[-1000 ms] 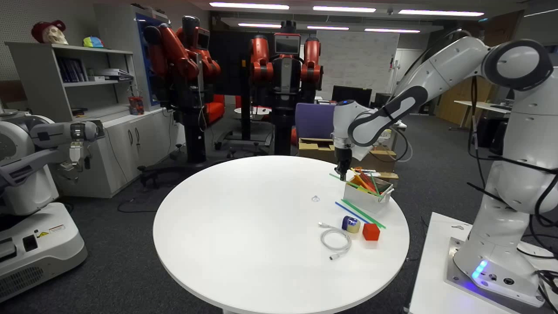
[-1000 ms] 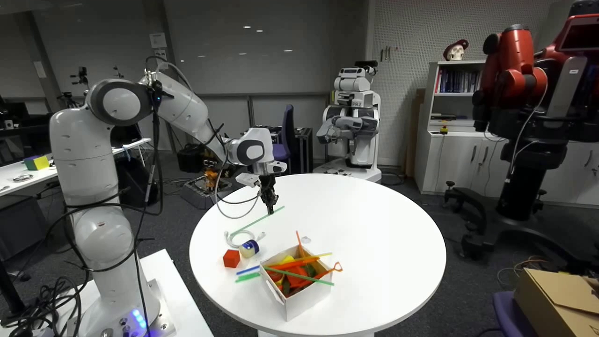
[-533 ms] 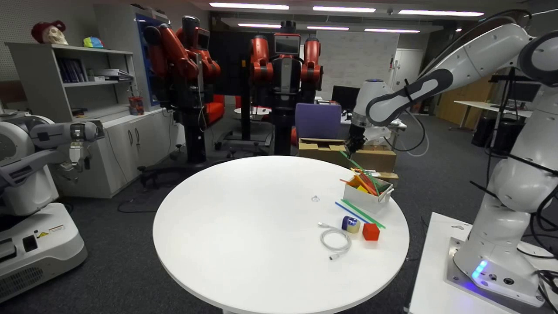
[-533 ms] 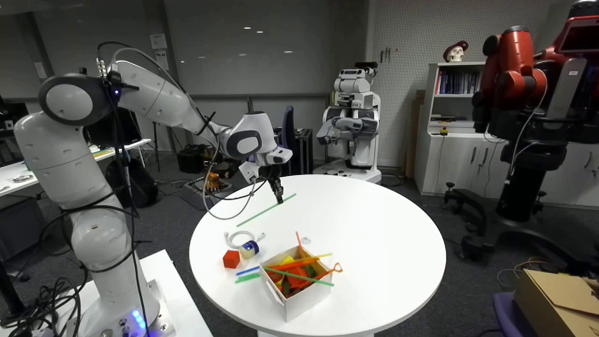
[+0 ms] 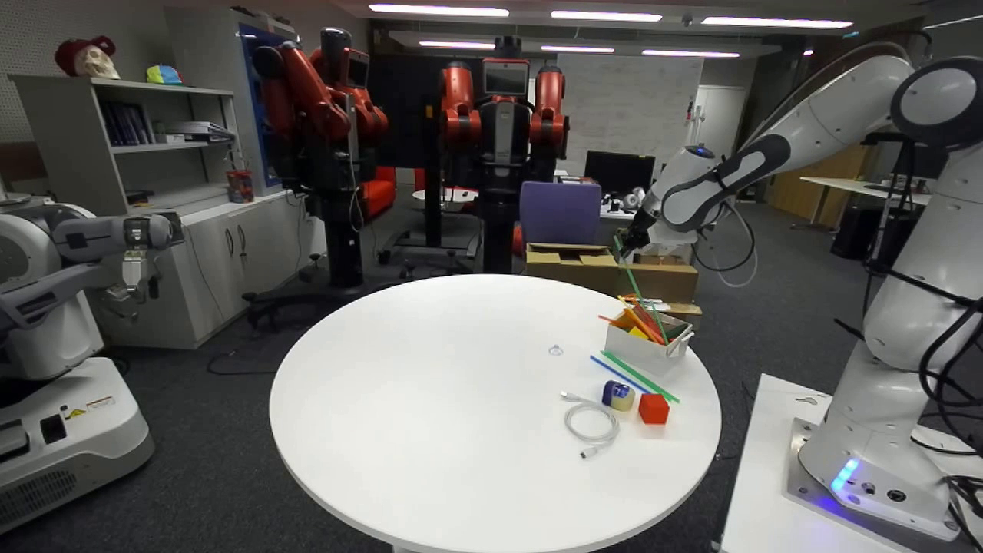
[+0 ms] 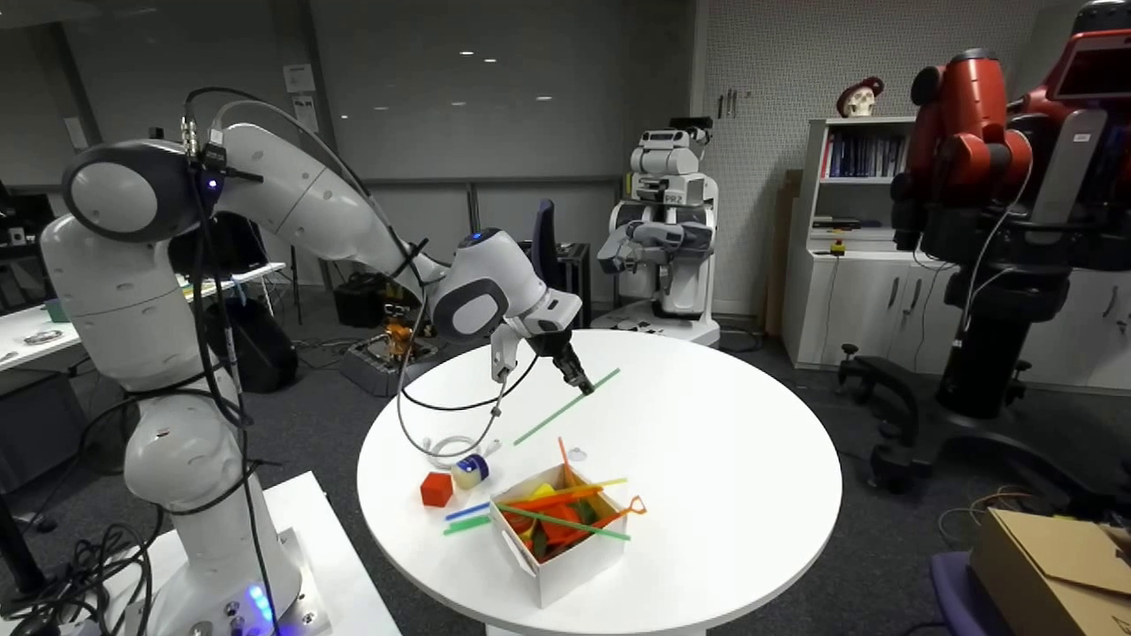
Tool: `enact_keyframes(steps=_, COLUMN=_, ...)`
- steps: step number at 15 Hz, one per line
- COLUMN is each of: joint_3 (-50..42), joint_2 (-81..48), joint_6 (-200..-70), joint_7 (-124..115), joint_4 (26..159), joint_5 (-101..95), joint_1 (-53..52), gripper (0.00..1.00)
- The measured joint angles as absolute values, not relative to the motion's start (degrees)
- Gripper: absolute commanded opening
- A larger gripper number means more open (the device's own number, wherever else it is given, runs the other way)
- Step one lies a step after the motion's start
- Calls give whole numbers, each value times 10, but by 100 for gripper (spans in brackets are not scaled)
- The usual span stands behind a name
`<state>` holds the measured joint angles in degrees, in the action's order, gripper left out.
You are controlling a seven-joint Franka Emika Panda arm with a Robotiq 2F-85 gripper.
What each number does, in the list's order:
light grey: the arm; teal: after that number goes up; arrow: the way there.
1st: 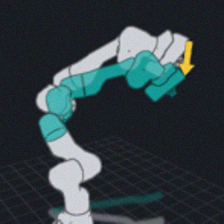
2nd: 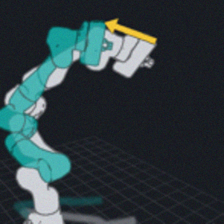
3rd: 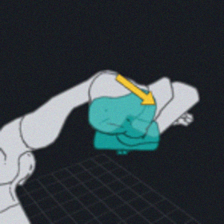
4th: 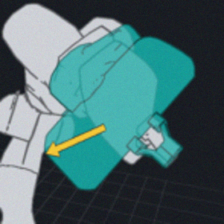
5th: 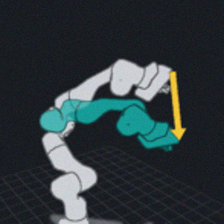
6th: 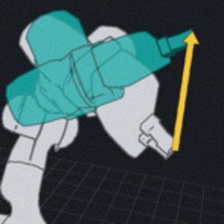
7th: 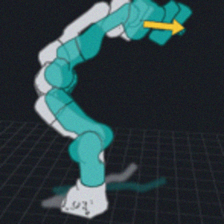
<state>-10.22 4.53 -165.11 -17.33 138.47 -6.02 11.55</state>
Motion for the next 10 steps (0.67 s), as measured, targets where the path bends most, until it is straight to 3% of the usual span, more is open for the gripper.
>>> enact_keyframes(steps=5, joint_3=-136, joint_2=-19, joint_6=-1789, joint_7=-358, joint_4=1381, joint_5=-231, joint_1=175, gripper=0)
enact_keyframes(steps=10, joint_3=-220, joint_2=-65, joint_6=-1799, joint_7=-513, joint_4=1345, joint_5=-404, joint_1=170, gripper=0)
